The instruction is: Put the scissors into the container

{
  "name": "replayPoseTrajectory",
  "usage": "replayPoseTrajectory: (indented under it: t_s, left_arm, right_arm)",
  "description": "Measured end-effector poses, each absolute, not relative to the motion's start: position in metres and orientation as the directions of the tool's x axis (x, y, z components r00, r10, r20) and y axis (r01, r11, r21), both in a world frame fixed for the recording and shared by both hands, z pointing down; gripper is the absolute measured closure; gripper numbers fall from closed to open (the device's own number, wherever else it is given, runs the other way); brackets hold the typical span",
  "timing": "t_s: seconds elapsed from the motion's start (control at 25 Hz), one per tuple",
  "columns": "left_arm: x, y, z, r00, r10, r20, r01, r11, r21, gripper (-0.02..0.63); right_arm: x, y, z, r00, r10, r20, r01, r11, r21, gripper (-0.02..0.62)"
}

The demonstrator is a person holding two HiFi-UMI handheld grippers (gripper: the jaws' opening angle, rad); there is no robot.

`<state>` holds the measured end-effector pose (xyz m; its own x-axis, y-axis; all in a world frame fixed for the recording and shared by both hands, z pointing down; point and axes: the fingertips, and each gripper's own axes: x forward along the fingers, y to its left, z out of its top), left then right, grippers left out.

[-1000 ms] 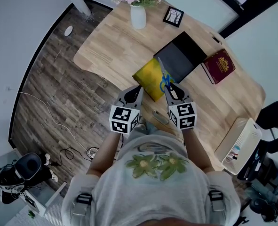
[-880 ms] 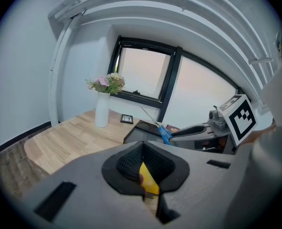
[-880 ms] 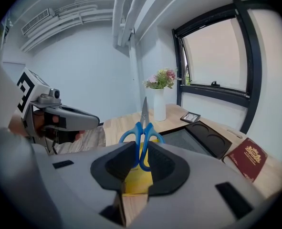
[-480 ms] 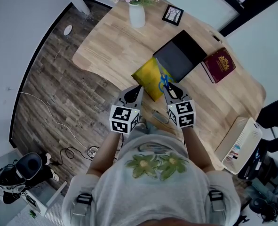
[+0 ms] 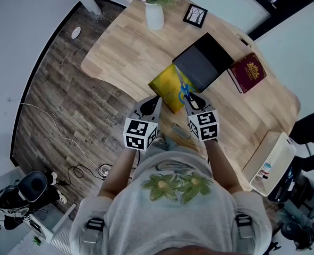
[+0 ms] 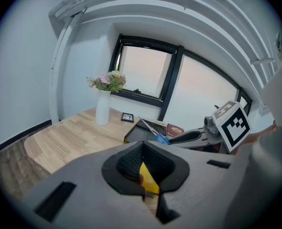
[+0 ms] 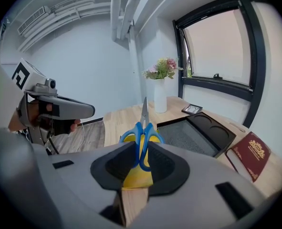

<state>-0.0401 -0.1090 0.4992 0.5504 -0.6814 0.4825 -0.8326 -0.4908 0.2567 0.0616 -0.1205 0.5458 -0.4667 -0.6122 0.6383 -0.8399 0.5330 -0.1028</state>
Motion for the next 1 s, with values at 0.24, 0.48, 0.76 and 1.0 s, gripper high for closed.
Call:
replayPoseTrajectory:
  t_s: [0.24, 0.48, 0.76, 1.0]
  left_arm:
    - [-0.040, -0.109, 0.501, 0.552, -0.678, 0.485, -0.831, -0.492, 0.258, 0.600]
    - [-0.042, -0.111, 0.504, 0.551, -0.677, 0.488, -0.832, -0.489, 0.261, 0.600]
    - [-0.044, -0.116, 0.507, 0.550, -0.673, 0.495, -0.833, -0.486, 0.266, 0.600]
    - [-0.045, -0.119, 0.510, 0.551, -0.670, 0.498, -0.832, -0.485, 0.268, 0.600]
  right_arm:
    - [0.062, -0.120, 0.552, -0.464, -0.604, 0.648, -0.840, 0.531, -0.107, 0.515]
    - [0.061, -0.121, 0.558, -0.466, -0.589, 0.661, -0.835, 0.539, -0.109, 0.515]
    - [0.061, -0.125, 0.567, -0.461, -0.573, 0.677, -0.834, 0.541, -0.109, 0.515]
    - [0.061, -0.126, 0.575, -0.459, -0.561, 0.689, -0.831, 0.545, -0.111, 0.515]
